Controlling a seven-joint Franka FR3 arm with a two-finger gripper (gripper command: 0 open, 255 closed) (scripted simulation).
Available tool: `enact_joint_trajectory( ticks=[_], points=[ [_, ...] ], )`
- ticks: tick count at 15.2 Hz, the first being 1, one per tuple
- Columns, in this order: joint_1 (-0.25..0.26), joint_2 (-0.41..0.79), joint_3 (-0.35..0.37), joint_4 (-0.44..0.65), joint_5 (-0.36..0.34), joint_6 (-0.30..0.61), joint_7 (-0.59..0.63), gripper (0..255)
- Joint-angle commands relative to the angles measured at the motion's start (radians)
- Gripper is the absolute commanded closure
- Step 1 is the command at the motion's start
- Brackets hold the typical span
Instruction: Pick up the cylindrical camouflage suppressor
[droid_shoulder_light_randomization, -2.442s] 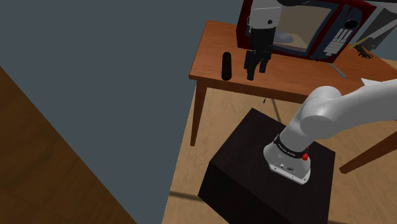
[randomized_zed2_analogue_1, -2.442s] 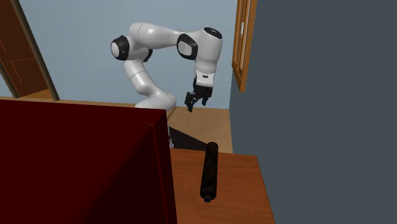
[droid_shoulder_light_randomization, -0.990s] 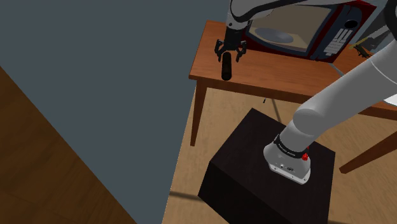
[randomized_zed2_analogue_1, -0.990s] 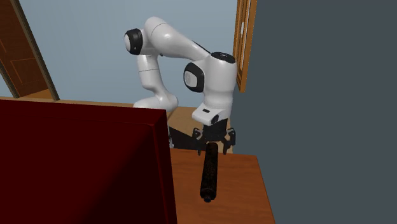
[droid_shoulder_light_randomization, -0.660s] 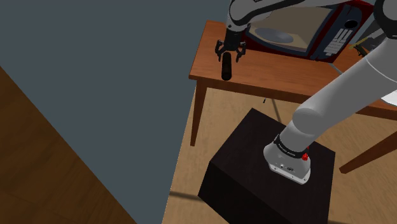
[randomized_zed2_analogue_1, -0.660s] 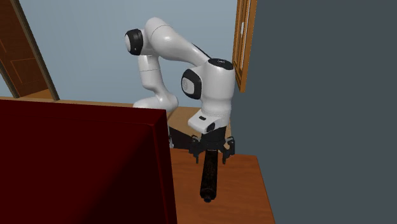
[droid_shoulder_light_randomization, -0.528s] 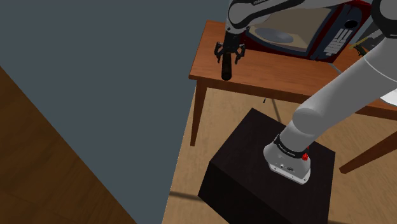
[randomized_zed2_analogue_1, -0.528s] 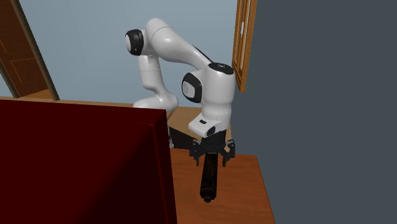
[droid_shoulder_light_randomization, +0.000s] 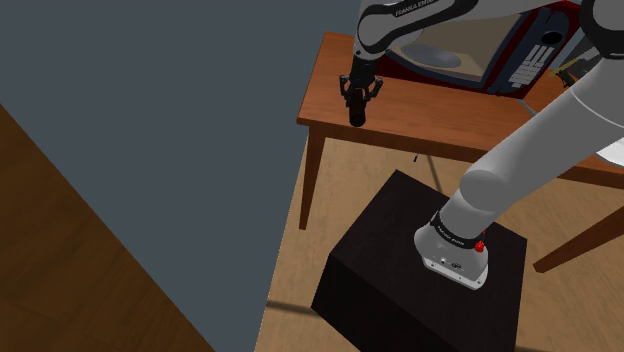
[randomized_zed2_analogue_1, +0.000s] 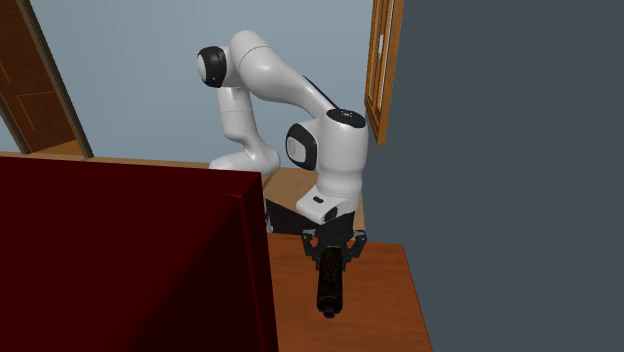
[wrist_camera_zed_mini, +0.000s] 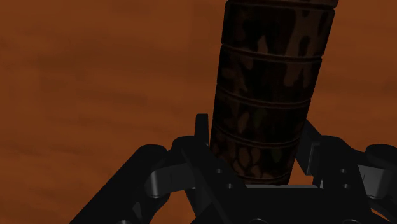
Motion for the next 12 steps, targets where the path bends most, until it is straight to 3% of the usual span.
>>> enact_joint_trajectory(
  ticks=[1,6,12],
  points=[
    [0.0,0.001,0.0,-0.001,0.0,0.001,0.0,255],
    [0.0,0.0,0.0,-0.001,0.0,0.0,-0.001,255],
    [0.001,-0.03,0.0,0.052,0.003,-0.083,-0.005,255]
  ],
)
